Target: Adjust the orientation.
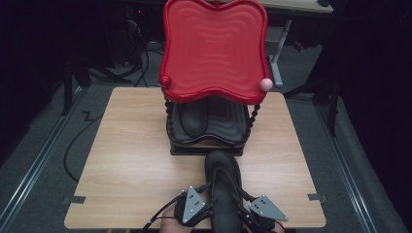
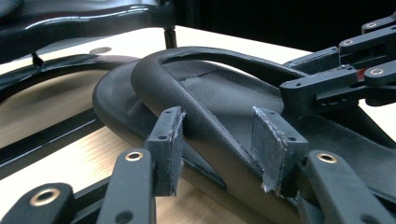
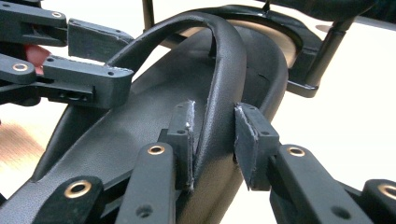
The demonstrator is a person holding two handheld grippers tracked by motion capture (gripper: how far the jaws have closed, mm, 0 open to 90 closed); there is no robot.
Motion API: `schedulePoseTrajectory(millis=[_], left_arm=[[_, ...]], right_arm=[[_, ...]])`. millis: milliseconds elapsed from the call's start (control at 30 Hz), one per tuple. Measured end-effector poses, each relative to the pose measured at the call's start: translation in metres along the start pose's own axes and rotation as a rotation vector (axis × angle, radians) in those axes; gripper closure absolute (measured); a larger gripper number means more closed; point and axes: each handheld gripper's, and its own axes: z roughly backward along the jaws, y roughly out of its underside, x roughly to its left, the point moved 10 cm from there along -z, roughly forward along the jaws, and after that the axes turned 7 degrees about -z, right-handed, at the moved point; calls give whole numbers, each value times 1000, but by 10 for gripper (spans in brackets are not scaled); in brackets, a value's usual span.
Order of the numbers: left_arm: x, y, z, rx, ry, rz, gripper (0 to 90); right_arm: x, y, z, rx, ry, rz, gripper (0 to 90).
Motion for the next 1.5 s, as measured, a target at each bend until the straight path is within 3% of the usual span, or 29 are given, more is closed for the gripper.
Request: schedulePoseTrajectory(millis=[367,633,1033,1367,1500], left_arm=[[4,-17,7,-58,-16,-14,555],[3,-29,17,-93,-28,-32,574],[11,-32,31,-101,-65,-24,579],[8,-50,27,-135,-51,-30,583],[20,-64,13,-151,-56,-44,584]], right_arm=[[1,-15,8,-65,12,22,689],[5,-25,16,-91,-6,14,691],[17,-35,11,-116,-38,46,691],[9,-50,24,-173,-15,13,695],[-1,-64,23,-207,0,-4,695]])
